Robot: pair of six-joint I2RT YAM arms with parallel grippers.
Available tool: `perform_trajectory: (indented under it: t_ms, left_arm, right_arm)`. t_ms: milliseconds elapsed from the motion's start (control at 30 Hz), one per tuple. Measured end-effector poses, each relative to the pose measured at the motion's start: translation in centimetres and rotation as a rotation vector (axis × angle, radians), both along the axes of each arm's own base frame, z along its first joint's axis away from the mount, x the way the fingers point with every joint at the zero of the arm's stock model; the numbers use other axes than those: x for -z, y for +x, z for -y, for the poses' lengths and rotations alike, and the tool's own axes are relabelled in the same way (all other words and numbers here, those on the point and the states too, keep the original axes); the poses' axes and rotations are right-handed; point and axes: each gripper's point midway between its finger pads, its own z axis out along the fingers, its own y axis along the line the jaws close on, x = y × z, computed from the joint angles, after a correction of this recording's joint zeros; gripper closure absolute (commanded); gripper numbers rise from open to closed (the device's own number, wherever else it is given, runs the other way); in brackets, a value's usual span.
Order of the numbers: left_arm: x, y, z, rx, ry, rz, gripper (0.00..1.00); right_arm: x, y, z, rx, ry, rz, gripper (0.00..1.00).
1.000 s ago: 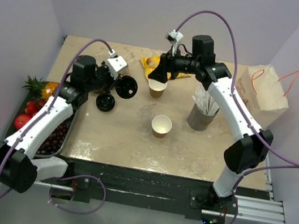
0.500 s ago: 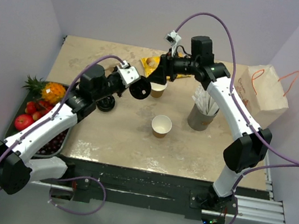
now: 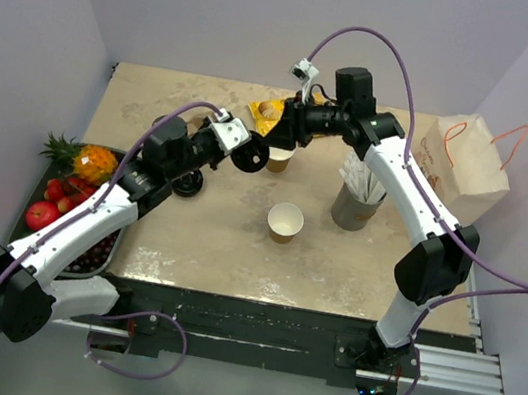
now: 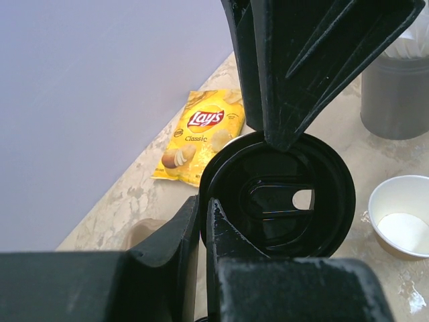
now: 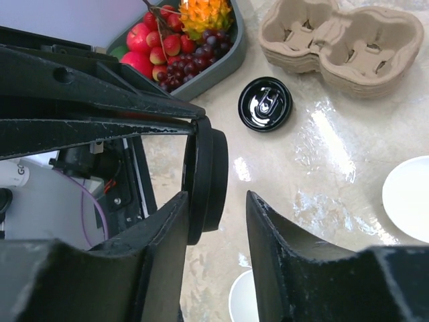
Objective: Pack the takeout coffee
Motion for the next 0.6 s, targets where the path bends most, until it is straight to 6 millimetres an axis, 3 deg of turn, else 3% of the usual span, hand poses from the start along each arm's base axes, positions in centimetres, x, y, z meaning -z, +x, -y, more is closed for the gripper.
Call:
perform_trajectory:
  t_ms: [467,567,600]
  left_arm:
    - [-0.24,0.23,-0.18,-0.025,-0.003,0.010,0.98]
    - [-0.19,0.23,-0.17,-0.030,-0.007,0.005,0.87]
    - [-0.17,0.18,-0.10,-0.028,-0.009,0.002,0.71]
  right_arm:
    - [-0.20,-0.39,-0.17,-0.033,0.014,0.010,0.91]
    - [0.12,-0.16,-0.05,-0.032,0.002,0.032,1.00]
    - [0.26,-0.01,0.03,-0.029,-0.006,0.042,1.00]
